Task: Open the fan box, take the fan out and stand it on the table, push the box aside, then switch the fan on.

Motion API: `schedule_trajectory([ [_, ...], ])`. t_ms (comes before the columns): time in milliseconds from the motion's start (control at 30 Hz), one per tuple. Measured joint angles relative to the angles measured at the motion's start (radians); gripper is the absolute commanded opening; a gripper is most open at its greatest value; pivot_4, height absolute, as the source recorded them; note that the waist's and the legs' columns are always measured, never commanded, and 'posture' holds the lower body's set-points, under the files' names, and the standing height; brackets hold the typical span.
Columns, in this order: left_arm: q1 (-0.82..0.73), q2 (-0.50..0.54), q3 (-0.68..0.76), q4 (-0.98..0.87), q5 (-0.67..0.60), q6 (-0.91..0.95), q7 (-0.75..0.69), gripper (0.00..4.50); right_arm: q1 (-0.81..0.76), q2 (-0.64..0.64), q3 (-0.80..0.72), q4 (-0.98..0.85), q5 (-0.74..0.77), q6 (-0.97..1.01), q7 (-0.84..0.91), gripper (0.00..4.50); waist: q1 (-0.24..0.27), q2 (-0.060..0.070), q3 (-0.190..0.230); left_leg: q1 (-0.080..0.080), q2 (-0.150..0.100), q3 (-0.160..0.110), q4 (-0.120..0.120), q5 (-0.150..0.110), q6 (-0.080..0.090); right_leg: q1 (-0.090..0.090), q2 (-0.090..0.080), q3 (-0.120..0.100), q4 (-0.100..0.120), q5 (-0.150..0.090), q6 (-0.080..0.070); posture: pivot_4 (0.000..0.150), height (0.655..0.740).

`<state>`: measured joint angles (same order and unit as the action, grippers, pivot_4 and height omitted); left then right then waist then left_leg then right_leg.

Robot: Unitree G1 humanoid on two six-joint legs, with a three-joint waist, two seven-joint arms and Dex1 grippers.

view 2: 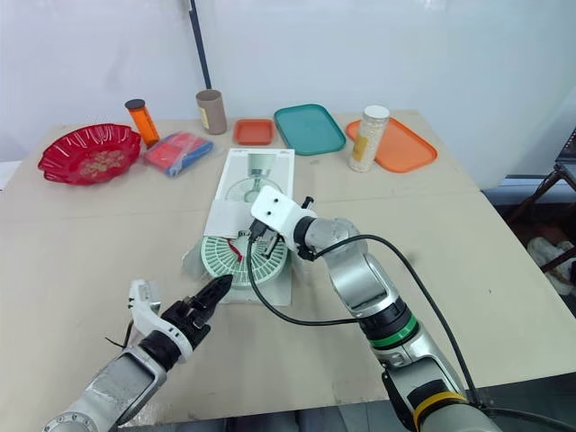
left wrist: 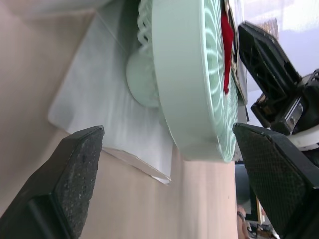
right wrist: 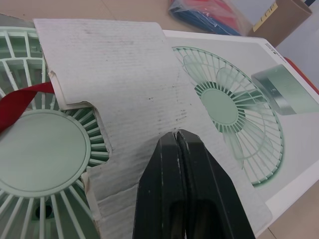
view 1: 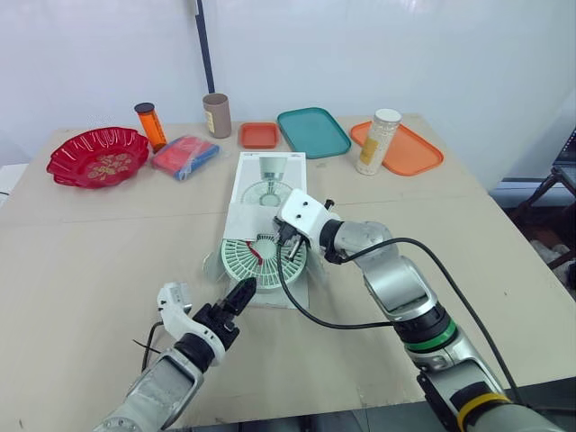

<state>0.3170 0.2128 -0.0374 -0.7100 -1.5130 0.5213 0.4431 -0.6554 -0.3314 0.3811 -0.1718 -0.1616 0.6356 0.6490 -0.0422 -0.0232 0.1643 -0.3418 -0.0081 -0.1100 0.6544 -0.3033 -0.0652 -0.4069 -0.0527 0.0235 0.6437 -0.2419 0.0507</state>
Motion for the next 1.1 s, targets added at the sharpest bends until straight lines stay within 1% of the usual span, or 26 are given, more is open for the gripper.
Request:
schedule_trajectory([
  [233, -0.014, 0.044, 0.086, 0.041, -0.037, -0.015, -0.065, 4.41, 0.004, 0.000, 0.000, 0.002, -0.001, -0.011, -0.005, 0.00, 0.001, 0.001, 0.001, 0.000, 0.000, 0.000, 0.000, 0.000, 0.000, 0.000, 0.000, 0.000, 0.000, 0.000, 0.000, 0.150, 0.7255],
  [367, -0.087, 0.063, 0.111, 0.089, -0.058, -0.012, -0.097, 4.41, 0.005, 0.000, 0.000, 0.003, -0.001, -0.013, -0.006, 0.00, 0.002, 0.001, 0.001, 0.000, 0.000, 0.000, 0.000, 0.000, 0.000, 0.000, 0.000, -0.001, 0.000, 0.001, -0.001, 0.150, 0.7255],
  [433, -0.113, 0.068, 0.112, 0.107, -0.067, -0.006, -0.109, 4.41, 0.005, 0.000, 0.000, 0.003, -0.001, -0.015, -0.006, 0.00, 0.002, 0.001, 0.001, 0.000, 0.000, 0.000, 0.000, 0.000, 0.000, 0.000, 0.000, -0.001, 0.000, 0.003, -0.005, 0.150, 0.7255],
  [700, -0.163, 0.045, 0.086, 0.187, -0.087, 0.029, -0.148, 4.41, 0.007, 0.000, 0.002, 0.013, -0.002, -0.031, -0.017, 0.00, 0.004, 0.001, 0.001, 0.000, 0.000, -0.001, 0.000, 0.000, 0.000, 0.000, 0.000, -0.001, 0.000, 0.003, -0.005, 0.150, 0.7255],
  [1000, -0.211, 0.027, 0.079, 0.259, -0.046, 0.045, -0.168, 4.41, 0.007, 0.001, 0.002, 0.018, -0.002, -0.032, -0.019, 0.00, 0.004, 0.001, 0.001, 0.000, 0.000, -0.001, 0.000, 0.000, 0.000, 0.000, 0.000, -0.001, 0.000, 0.003, -0.005, 0.150, 0.7255],
  [1100, -0.222, 0.003, 0.086, 0.267, -0.039, 0.044, -0.166, 4.41, 0.007, 0.001, 0.002, 0.018, -0.002, -0.032, -0.019, 0.00, 0.004, 0.001, 0.001, 0.000, 0.000, -0.001, 0.000, 0.000, 0.000, 0.000, 0.000, -0.001, 0.000, 0.003, -0.005, 0.150, 0.7255],
])
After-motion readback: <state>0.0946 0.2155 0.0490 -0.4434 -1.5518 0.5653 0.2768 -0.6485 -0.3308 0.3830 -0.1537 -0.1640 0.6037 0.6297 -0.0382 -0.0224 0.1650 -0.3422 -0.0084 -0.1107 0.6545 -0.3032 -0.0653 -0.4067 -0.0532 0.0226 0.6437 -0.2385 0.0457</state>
